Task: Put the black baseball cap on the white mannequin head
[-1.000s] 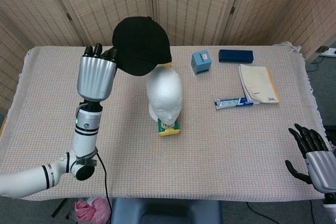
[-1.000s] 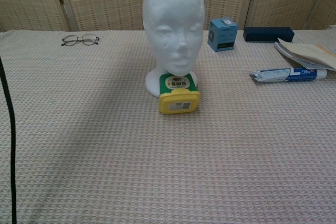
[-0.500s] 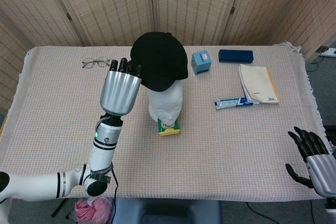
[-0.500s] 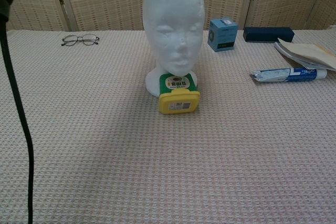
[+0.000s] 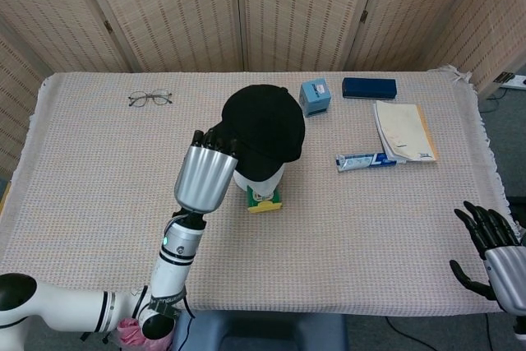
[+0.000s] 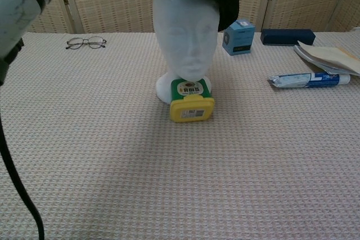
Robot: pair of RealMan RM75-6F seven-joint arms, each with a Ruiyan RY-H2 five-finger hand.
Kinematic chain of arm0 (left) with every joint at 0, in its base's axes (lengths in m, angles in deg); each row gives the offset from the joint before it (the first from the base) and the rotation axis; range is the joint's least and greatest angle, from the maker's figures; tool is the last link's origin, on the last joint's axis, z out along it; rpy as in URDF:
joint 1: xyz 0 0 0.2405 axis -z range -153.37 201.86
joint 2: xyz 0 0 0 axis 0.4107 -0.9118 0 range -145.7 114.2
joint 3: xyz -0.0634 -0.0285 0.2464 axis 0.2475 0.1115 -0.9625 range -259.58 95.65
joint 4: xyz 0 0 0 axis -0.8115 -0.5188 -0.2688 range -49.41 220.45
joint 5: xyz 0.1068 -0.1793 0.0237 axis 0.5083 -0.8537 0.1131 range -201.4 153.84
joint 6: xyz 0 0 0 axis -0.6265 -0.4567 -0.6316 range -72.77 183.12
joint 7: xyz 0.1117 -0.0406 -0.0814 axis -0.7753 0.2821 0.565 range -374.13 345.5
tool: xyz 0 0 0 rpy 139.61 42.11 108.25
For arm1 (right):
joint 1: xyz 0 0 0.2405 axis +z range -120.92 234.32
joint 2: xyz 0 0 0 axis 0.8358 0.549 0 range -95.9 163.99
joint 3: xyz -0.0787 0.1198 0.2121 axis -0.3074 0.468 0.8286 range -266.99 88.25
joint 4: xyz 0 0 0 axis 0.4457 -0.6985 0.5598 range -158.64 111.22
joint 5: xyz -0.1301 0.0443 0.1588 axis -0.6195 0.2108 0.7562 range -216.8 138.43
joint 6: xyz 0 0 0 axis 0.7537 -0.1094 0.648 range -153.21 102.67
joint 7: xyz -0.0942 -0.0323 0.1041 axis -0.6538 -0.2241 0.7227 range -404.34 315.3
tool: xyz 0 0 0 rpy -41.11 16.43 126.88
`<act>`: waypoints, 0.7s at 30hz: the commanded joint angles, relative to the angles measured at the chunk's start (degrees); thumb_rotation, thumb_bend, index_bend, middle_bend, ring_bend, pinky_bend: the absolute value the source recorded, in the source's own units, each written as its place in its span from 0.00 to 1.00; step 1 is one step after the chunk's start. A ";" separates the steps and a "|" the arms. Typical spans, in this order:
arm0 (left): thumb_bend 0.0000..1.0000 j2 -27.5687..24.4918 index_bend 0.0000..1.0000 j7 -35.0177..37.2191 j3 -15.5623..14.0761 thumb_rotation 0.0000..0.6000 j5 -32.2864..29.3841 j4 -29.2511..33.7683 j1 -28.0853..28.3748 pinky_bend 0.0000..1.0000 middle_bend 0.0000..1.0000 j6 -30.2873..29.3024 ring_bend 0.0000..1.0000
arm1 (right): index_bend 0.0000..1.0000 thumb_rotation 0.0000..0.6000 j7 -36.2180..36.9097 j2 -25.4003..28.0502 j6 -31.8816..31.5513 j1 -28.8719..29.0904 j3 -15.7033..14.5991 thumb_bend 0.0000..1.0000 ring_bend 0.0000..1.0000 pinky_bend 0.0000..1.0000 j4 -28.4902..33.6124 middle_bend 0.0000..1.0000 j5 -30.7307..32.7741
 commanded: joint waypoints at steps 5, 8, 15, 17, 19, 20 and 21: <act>0.47 2.45 0.68 0.34 -2.57 1.00 1.20 0.11 -1.52 0.64 0.80 -1.30 0.53 | 0.00 1.00 -0.16 -0.12 0.18 0.06 -0.01 0.29 0.00 0.00 0.01 0.00 0.03; 0.47 3.11 0.68 0.52 -3.02 1.00 1.50 -0.04 -2.09 0.64 0.80 -1.60 0.53 | 0.00 1.00 -0.31 -0.17 0.29 0.11 -0.01 0.29 0.00 0.00 0.04 0.00 0.06; 0.47 3.53 0.66 0.63 -4.67 1.00 1.99 -0.30 -3.89 0.65 0.80 -1.94 0.53 | 0.00 1.00 -0.57 -0.27 0.54 0.22 0.06 0.29 0.00 0.00 0.08 0.00 0.29; 0.47 3.34 0.64 0.23 -5.65 1.00 3.13 -0.92 -4.38 0.66 0.79 -2.05 0.53 | 0.00 1.00 -0.74 -0.35 0.63 0.26 0.08 0.29 0.00 0.00 0.11 0.00 0.33; 0.47 3.56 0.61 0.28 -6.28 1.00 3.14 -0.79 -5.15 0.66 0.78 -2.20 0.53 | 0.00 1.00 -0.89 -0.41 0.72 0.29 0.10 0.29 0.00 0.00 0.17 0.00 0.41; 0.46 3.65 0.59 0.27 -6.48 1.00 3.14 -0.78 -5.47 0.66 0.77 -2.28 0.53 | 0.00 1.00 -0.97 -0.44 0.74 0.30 0.11 0.29 0.00 0.00 0.19 0.00 0.43; 0.46 3.73 0.57 0.20 -6.63 1.00 3.10 -0.78 -5.78 0.66 0.76 -2.40 0.53 | 0.00 1.00 -1.04 -0.46 0.77 0.31 0.12 0.29 0.00 0.00 0.21 0.00 0.46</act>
